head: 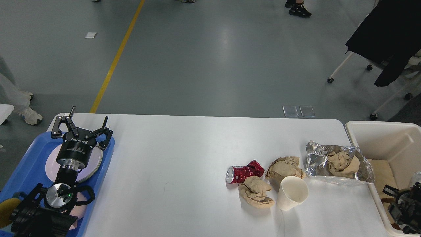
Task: Tidy desktop
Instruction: 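Carry the foil wrapper into the white bin and release it, then move the right gripper to the foil-wrapped crumpled paper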
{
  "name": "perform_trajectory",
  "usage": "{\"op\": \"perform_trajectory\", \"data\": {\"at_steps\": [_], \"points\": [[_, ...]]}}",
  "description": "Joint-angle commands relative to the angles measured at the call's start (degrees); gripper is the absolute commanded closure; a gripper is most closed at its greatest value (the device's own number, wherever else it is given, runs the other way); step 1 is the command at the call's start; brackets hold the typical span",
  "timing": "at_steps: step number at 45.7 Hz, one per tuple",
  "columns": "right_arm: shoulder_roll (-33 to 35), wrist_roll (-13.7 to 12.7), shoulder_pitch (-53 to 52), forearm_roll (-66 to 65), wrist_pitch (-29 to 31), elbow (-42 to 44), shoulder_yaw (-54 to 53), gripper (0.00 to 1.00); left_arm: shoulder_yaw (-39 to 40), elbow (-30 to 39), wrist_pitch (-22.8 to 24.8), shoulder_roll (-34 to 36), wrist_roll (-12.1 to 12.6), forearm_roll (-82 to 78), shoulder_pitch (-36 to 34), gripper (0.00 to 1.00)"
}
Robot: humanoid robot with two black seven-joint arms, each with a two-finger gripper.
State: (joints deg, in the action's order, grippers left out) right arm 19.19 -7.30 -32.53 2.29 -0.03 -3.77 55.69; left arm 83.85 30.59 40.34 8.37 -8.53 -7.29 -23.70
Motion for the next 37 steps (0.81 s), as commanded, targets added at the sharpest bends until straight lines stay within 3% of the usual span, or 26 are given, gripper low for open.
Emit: {"op": "perform_trajectory", "data": {"at_steps": [1,5,14,32,37], "points": [[-0.56,0.00,0.01,-0.01,0.03,-0.01,0.04,1.00,0.00,0.00,0.00,-0.02,0.01,-0.01,0.05,0.03],[-0.47,0.00,-0.08,-0.01,0.03,-0.01,0.12,1.00,0.00,0.00,0.00,-0.02,0.01,-0.01,0.05,0.03],[0.06,0.00,-0.08,-0.01,-2.77,0.43,0.04,0.01,0.00,0.00,0.00,-0.02,0.01,-0.01,-0.03,0.03],[0.58,-0.08,-1.40,0.00,-2.52,-0.89,-0.58,0.00,0.00,0.00,0.00,-0.02,0.01,-0.01,0.05,0.03],[3.03,-0.52,-5.26,-0.09,-1.82,-6.24,-0.76,0.00,0.00,0.00,0.00,-0.02,0.01,-0.01,0.05,0.03]]}}
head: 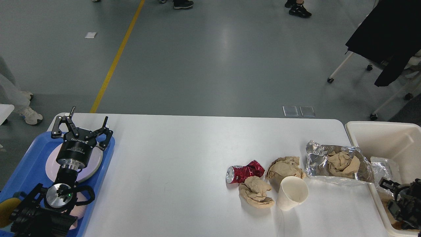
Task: Tidy desktop
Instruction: 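Move the right gripper to the foil-wrapped crumpled paper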
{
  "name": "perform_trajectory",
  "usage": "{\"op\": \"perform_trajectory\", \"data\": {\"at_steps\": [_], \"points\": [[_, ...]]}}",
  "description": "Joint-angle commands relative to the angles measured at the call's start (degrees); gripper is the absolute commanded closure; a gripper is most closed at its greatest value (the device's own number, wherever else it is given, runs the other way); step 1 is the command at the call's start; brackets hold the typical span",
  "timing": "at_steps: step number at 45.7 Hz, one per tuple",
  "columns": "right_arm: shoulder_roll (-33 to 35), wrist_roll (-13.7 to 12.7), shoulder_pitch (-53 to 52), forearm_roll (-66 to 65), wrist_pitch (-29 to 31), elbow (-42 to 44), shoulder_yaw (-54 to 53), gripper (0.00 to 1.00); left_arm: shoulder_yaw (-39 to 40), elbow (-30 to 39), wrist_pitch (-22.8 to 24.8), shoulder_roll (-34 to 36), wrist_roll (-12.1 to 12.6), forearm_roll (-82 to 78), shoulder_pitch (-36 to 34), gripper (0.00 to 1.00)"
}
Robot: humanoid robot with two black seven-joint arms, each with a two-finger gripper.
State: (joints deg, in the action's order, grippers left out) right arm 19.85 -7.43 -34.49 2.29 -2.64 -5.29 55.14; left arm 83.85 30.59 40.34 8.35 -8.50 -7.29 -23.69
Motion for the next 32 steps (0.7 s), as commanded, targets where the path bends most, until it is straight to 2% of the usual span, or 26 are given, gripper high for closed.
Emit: {"op": "perform_trajectory", "data": {"at_steps": [1,6,9,14,15,17,24,32], "points": [[3.86,-0.48,-4.26,-0.09,1.32,-6.29,-0.21,0.00,0.00,0.00,0.00,0.00,-0.03,0.00,-0.04,0.03],[9.85,-0.65,-10.85,-0.88,4.83,-16.22,0.76,0.00,0.00,0.00,0.00,0.00,-0.03,0.00,-0.04,0.03],[11.96,-1.00,-17.17,-5.70,7.12,-22.99,2.25,0.00,0.00,0.00,0.00,0.00,0.06,0.00,-0.04,0.03],[16.09,-2.94,-28.51,-13.79,10.02,-33.44,5.76,0.00,0.00,0.00,0.00,0.00,-0.03,0.00,-0.04,0.03],[17.31,-3.37,-33.14,-15.80,11.33,-38.95,7.60,0.00,0.00,0.00,0.00,0.00,-0.03,0.00,-0.04,0.03],[17.94,-3.55,-38.87,-17.13,12.65,-44.51,10.41,0.00,0.00,0.00,0.00,0.00,-0.03,0.00,-0.04,0.03],[14.79,-5.22,-57.60,-17.84,20.47,-59.03,21.93,0.00,0.00,0.00,0.00,0.00,0.06,0.00,-0.04,0.03],[8.98,-5.58,-72.46,-17.40,38.21,-65.98,23.97,0.00,0.00,0.00,0.00,0.00,0.06,0.00,-0.04,0.03]]}}
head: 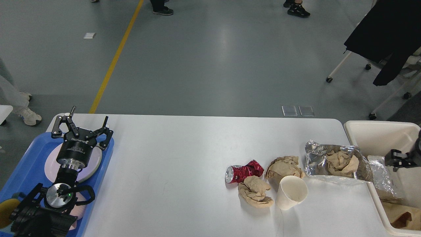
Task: Tidy desktop
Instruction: 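Move the right gripper to the foil-wrapped crumpled paper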
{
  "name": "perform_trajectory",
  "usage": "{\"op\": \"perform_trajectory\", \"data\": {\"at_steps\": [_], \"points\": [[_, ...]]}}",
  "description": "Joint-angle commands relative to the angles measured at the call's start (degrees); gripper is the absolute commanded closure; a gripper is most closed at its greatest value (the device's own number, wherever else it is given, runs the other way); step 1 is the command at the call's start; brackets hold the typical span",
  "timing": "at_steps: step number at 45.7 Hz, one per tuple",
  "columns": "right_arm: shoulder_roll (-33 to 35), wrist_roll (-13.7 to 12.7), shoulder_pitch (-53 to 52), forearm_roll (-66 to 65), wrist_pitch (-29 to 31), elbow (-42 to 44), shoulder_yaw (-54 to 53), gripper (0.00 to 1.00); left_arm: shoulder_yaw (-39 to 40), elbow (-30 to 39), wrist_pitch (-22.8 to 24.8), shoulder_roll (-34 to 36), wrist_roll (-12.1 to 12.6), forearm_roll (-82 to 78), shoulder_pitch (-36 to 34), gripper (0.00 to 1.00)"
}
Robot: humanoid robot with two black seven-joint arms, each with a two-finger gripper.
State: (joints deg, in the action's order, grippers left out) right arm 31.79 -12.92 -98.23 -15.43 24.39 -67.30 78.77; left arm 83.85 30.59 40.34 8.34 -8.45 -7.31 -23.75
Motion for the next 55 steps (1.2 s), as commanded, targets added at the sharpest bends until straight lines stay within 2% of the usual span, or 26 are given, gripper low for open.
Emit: {"op": "perform_trajectory", "data": {"at_steps": [1,6,15,20,24,32,40,44,51,55], "points": [[-3.22,-0.09,-10.64,0.31,12.95,-4.85,0.16,0.00,0.00,0.00,0.00,0.01,-0.07,0.02,0.02,0.03],[-3.23,0.00,-20.84,0.66,20.16,-11.87,0.15,0.00,0.00,0.00,0.00,0.01,0.01,0.02,0.02,0.03],[-9.46,0.00,-32.53,0.84,23.86,-22.95,0.77,0.00,0.00,0.00,0.00,0.01,-0.07,0.02,0.02,0.03],[-10.78,0.08,-40.71,3.47,22.90,-29.28,0.77,0.00,0.00,0.00,0.00,0.01,-0.07,0.02,0.10,0.03],[-10.87,0.17,-43.00,7.51,22.11,-30.08,0.86,0.00,0.00,0.00,-0.09,0.01,-0.07,0.11,0.02,0.03],[-11.49,-0.09,-43.09,17.35,13.06,-30.96,1.82,0.00,0.00,0.00,-0.09,0.01,-0.07,0.11,0.10,0.03],[-11.66,-0.09,-42.92,22.10,12.79,-31.13,2.70,0.00,0.00,0.00,-0.09,0.01,-0.07,0.02,0.10,0.03],[-11.49,0.00,-42.57,24.56,12.97,-31.75,3.05,0.04,0.00,0.00,-0.09,0.01,-0.07,0.02,0.10,0.03],[-10.96,0.26,-39.14,24.66,10.86,-30.43,2.70,0.00,0.00,0.00,0.00,0.01,0.01,0.02,0.10,0.03],[-9.73,0.52,-37.56,25.18,7.27,-30.26,2.26,0.00,0.00,0.00,0.00,0.01,-0.07,0.02,0.10,0.03]]}}
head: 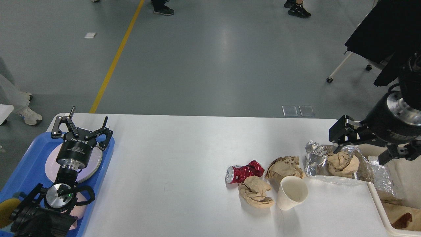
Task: Tidy desktop
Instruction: 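Move the right gripper to the foil-wrapped crumpled paper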
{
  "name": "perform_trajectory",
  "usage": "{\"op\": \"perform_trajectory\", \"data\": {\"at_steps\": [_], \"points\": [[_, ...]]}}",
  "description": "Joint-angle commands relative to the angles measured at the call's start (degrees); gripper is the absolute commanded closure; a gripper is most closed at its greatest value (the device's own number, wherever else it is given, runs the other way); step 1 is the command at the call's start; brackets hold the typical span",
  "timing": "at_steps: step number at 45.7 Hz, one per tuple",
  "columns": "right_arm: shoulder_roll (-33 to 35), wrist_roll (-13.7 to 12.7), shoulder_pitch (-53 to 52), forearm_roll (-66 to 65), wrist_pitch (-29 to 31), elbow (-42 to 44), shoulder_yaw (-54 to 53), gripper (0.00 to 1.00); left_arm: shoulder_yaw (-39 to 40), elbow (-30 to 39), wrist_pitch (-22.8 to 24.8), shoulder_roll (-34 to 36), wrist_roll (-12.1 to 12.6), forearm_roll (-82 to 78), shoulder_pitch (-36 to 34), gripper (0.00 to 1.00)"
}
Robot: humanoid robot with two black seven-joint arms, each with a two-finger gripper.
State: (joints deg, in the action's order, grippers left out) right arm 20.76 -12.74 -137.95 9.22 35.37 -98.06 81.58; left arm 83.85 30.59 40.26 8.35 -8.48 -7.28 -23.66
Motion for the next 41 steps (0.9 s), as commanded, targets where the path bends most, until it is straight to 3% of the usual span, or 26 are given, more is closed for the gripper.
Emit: {"op": "perform_trajectory", "data": {"at_steps": [1,17,30,41], "points": [[1.65,0.35,2.68,0.97,-5.21,0.42,-0.54,0.00,0.00,0.00,0.08,0.00,0.04,0.08,0.01,0.03],[5.00,0.09,16.74,19.68,-30.26,2.52,-4.93,0.03,0.00,0.00,0.08,0.00,0.04,-0.01,0.01,0.03],[3.86,-0.62,34.75,31.74,-32.82,17.01,-9.32,0.04,0.00,0.00,0.08,0.00,0.04,-0.01,0.01,0.03],[3.68,-4.92,55.06,31.65,-32.82,34.33,-18.47,0.03,0.00,0.00,0.08,0.00,0.04,-0.01,0.01,0.03]]}}
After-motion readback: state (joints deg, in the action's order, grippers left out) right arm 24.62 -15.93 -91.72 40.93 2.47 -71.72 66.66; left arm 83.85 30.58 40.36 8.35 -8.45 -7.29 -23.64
